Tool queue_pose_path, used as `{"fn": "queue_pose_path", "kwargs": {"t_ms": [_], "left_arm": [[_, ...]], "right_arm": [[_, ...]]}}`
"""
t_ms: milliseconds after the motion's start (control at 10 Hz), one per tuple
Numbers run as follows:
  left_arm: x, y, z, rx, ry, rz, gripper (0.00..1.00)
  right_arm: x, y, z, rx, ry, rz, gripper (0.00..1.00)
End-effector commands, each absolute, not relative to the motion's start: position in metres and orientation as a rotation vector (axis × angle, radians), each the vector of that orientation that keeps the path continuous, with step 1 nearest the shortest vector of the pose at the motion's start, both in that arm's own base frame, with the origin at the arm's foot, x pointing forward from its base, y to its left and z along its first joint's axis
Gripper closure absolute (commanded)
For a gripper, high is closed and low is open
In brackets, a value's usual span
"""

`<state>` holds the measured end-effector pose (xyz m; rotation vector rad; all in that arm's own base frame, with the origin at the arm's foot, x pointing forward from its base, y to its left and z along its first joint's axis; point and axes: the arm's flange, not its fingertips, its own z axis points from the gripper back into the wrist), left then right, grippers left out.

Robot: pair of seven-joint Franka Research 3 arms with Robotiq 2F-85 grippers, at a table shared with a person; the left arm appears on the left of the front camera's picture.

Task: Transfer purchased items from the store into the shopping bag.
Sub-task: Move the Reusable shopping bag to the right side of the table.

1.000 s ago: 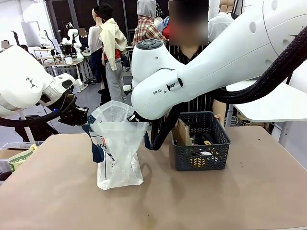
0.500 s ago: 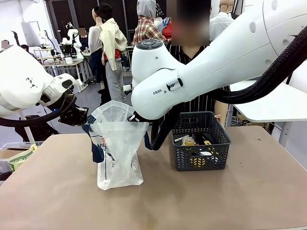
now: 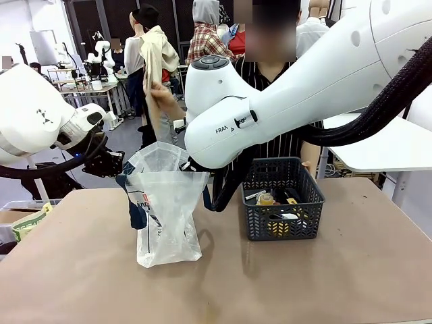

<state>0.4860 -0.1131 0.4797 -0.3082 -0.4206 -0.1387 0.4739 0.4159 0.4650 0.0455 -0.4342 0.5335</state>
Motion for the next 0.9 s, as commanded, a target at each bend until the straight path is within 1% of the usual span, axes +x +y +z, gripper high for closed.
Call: {"fn": "queue_pose_path", "kwargs": {"t_ms": [0,800], "left_arm": [[0.4855,-0.1125,0.4813,-0.308,-0.427,-0.137,1.0],[0.4855,-0.1125,0.4813,-0.308,-0.427,-0.137,1.0]], "right_arm": [[0.474,0.4149,0.4633,0.044,-0.43,0.527,1.0],[0.474,0.4149,0.4633,0.044,-0.43,0.527,1.0]]}}
